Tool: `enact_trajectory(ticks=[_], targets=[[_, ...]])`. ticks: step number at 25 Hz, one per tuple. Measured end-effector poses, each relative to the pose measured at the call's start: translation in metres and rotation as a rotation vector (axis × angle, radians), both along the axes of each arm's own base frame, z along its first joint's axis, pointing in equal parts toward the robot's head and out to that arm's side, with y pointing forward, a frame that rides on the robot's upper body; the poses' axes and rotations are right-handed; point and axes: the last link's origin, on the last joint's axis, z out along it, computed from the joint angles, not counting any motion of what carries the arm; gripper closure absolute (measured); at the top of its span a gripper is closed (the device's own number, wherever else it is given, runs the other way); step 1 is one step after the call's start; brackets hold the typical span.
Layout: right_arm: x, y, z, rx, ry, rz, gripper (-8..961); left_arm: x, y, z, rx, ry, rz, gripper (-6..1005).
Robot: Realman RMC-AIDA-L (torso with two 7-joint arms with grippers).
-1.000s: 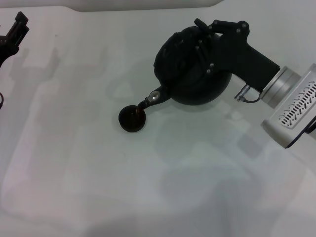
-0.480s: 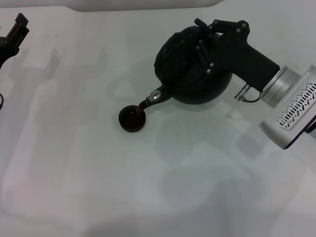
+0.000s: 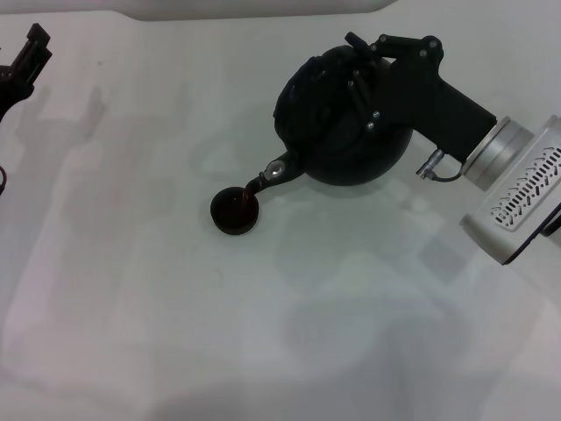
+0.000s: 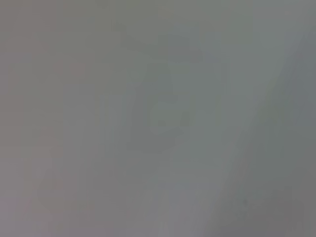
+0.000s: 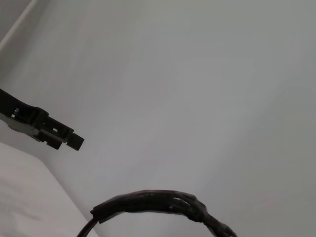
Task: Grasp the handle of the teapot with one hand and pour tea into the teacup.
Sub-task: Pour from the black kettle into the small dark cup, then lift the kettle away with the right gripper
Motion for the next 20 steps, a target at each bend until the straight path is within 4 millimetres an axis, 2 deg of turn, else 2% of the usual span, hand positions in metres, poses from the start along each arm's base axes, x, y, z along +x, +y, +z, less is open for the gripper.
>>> enact_trajectory(ticks=[20], targets=[[0.0005, 0.0002, -0.0003, 0.011, -0.019, 0.007, 829, -0.0006, 0.0003, 0.0015, 0.010, -0.006, 0.006, 136]])
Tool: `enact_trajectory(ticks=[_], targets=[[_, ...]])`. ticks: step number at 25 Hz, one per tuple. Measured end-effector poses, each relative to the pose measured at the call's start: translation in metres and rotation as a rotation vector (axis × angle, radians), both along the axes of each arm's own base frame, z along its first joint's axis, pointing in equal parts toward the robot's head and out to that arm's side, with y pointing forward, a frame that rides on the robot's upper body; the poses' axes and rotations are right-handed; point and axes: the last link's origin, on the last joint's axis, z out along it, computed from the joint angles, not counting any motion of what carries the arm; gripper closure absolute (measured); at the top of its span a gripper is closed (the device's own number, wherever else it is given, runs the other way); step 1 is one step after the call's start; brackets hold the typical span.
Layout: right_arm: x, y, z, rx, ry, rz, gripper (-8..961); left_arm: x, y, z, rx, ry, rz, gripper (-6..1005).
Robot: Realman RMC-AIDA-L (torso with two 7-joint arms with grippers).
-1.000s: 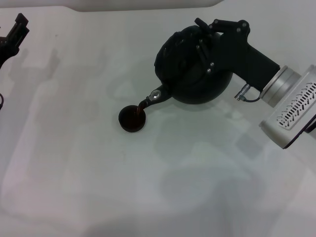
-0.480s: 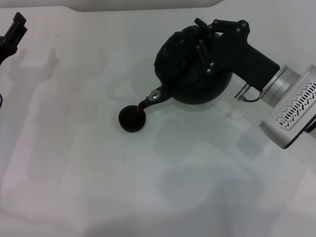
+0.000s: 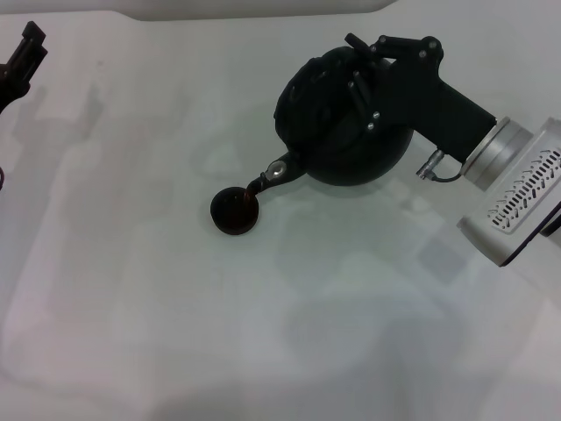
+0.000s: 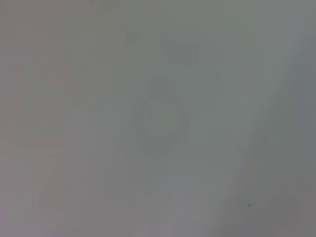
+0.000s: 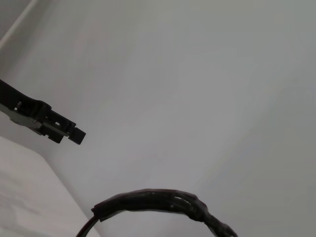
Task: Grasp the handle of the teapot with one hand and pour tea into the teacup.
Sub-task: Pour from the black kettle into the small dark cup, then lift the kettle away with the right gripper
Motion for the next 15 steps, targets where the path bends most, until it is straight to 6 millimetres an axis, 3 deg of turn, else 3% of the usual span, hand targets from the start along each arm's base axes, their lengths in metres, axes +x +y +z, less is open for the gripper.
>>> enact_trajectory(ticks=[15], targets=[[0.0002, -0.0001, -0.0003, -0.001, -0.002, -0.001, 828, 0.0000, 0.0000, 0.0000, 0.000, 0.000, 0.000, 137]])
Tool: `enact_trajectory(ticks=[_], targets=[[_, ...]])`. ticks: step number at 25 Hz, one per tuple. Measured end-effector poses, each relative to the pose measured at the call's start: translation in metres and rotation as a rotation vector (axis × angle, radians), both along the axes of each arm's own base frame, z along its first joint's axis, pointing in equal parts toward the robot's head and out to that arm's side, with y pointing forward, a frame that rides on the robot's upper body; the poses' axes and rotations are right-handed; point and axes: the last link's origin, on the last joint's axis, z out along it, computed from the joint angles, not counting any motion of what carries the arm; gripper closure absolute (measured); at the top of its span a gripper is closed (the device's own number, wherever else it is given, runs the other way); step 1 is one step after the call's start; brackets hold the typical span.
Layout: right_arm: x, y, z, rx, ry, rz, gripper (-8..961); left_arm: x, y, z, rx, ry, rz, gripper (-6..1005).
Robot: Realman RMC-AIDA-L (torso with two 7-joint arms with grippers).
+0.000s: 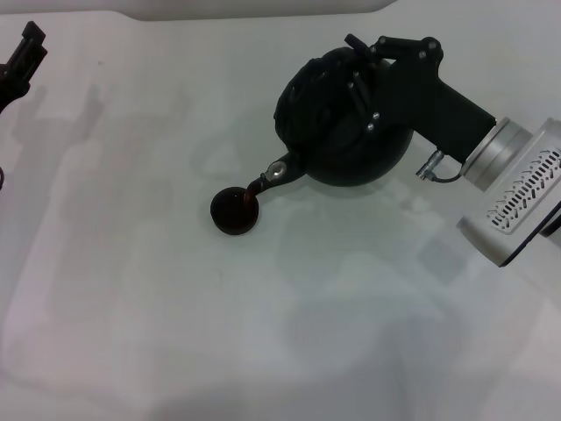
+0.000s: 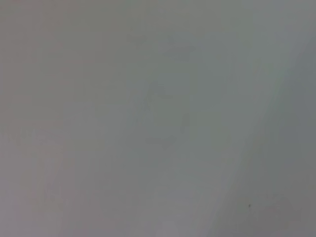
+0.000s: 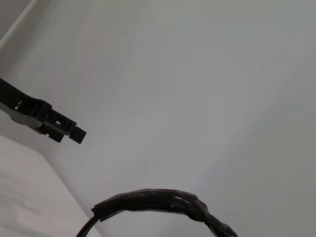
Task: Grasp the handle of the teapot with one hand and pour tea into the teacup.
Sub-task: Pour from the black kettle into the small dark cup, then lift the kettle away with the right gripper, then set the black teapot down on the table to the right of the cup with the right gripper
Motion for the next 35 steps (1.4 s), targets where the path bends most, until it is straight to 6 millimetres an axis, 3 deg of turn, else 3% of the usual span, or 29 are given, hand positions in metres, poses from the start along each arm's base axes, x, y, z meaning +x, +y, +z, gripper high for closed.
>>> enact_trajectory(ticks=[20, 29, 35], targets=[[0.001, 0.003, 0.003, -0.069, 0.124, -0.085, 830, 0.000, 0.001, 0.000, -0.001, 0.000, 0.000, 137], [0.006, 0.011, 0.017, -0.131, 0.333, -0.216, 830, 0.000, 0.001, 0.000, 0.000, 0.000, 0.000, 136], [0.029, 0.002, 0.030, -0.162, 0.492, -0.333, 829, 0.001, 0.001, 0.000, -0.003, 0.001, -0.003, 136]])
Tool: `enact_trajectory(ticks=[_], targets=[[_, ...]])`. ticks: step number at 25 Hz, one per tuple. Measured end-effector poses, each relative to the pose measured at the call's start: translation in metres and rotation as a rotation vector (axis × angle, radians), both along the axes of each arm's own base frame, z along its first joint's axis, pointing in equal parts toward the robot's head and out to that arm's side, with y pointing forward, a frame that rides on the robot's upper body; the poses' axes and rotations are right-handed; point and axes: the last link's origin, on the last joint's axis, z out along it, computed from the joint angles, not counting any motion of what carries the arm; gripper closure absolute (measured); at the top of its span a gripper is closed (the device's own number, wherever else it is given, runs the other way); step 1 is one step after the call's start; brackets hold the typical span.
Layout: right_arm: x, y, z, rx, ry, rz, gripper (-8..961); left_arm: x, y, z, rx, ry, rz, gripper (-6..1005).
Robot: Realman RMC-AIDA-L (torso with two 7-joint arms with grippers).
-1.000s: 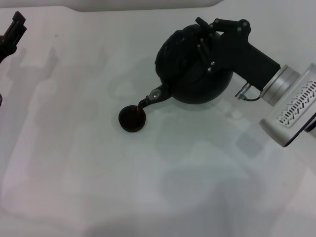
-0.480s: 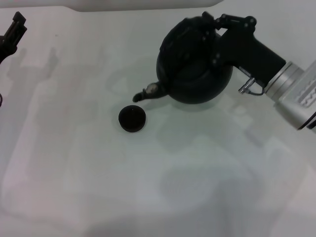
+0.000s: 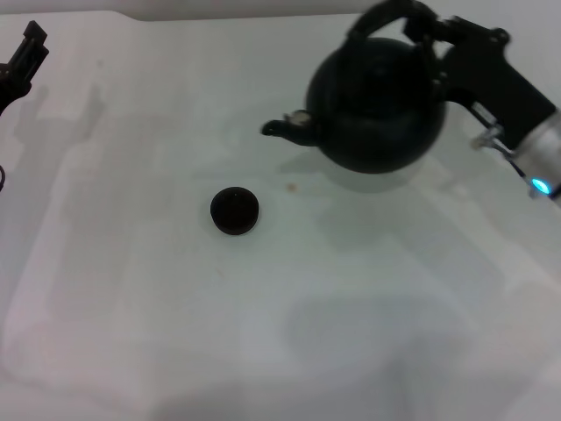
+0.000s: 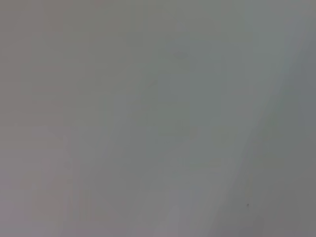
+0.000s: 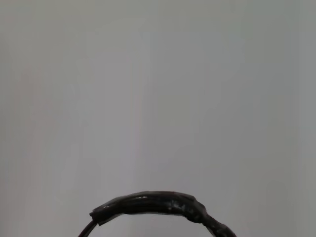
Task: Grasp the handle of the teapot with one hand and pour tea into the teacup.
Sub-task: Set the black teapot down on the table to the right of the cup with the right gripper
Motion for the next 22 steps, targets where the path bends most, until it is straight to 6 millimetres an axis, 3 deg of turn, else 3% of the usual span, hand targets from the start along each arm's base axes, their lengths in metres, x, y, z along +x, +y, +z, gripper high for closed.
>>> enact_trajectory(ticks=[5, 12, 22], targets=[[0.018, -0.022, 0.011, 0.030, 0.048, -0.013, 829, 0.001, 0.002, 0.000, 0.000, 0.000, -0.004, 136], [0.038, -0.044, 0.010, 0.002, 0.051, -0.070, 829, 0.002, 0.002, 0.000, 0.000, 0.000, -0.005, 136], [0.054, -0.053, 0.003, -0.089, 0.075, -0.152, 830, 0.002, 0.002, -0.001, -0.008, 0.005, -0.009, 136]])
